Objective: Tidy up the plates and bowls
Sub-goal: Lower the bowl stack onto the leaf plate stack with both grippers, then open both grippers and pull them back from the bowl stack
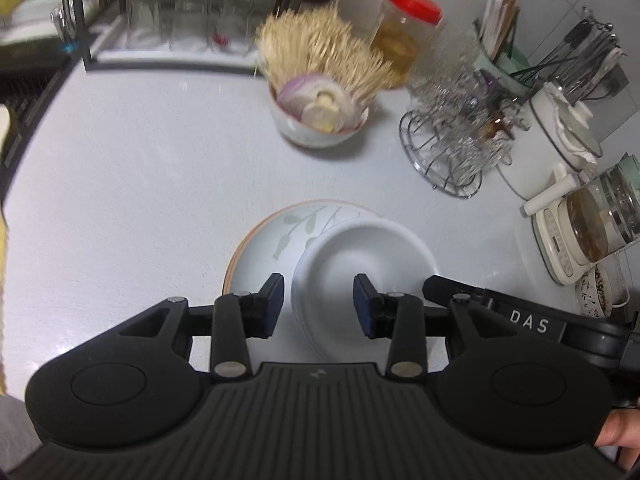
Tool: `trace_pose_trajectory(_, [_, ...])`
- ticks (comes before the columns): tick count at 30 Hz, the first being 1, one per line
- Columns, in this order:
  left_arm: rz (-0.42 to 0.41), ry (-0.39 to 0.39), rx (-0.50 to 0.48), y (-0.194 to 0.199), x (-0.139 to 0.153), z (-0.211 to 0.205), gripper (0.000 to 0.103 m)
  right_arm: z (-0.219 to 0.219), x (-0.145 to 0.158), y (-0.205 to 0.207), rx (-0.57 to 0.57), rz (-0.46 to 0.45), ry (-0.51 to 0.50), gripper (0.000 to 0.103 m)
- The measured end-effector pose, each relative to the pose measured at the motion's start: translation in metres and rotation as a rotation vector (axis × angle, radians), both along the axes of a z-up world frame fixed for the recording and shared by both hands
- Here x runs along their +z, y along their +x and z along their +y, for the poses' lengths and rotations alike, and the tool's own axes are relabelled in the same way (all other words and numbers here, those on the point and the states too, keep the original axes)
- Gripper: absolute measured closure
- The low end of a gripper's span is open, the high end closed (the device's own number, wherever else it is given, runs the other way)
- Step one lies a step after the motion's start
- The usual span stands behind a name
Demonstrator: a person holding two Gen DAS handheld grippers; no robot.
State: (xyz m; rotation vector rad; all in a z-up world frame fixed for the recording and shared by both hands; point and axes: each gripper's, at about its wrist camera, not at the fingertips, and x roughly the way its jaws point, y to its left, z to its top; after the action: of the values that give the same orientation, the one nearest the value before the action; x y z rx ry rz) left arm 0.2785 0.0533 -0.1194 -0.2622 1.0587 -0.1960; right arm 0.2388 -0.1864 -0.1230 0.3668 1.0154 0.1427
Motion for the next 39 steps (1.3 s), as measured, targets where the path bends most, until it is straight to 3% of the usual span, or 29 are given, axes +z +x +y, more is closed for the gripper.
trace_pose_trajectory(20, [-0.302, 0.097, 0.064, -0.119, 0.138, -0.019, 0.059, -0.041, 0.110, -0.091, 0.094, -0.323, 0.032, 0.059])
trace_pose_trajectory(28, [-0.370, 0.101, 0.107, -0.174, 0.157, -0.026, 0.059, -0.050, 0.133, -0.141, 0.104, -0.413, 0.010, 0.058])
trace_pose_trajectory(39, [-0.397, 0.132, 0.107, -0.233, 0.161, -0.031, 0.050, -0.048, 0.133, -0.199, 0.127, -0.434, -0.025, 0.058])
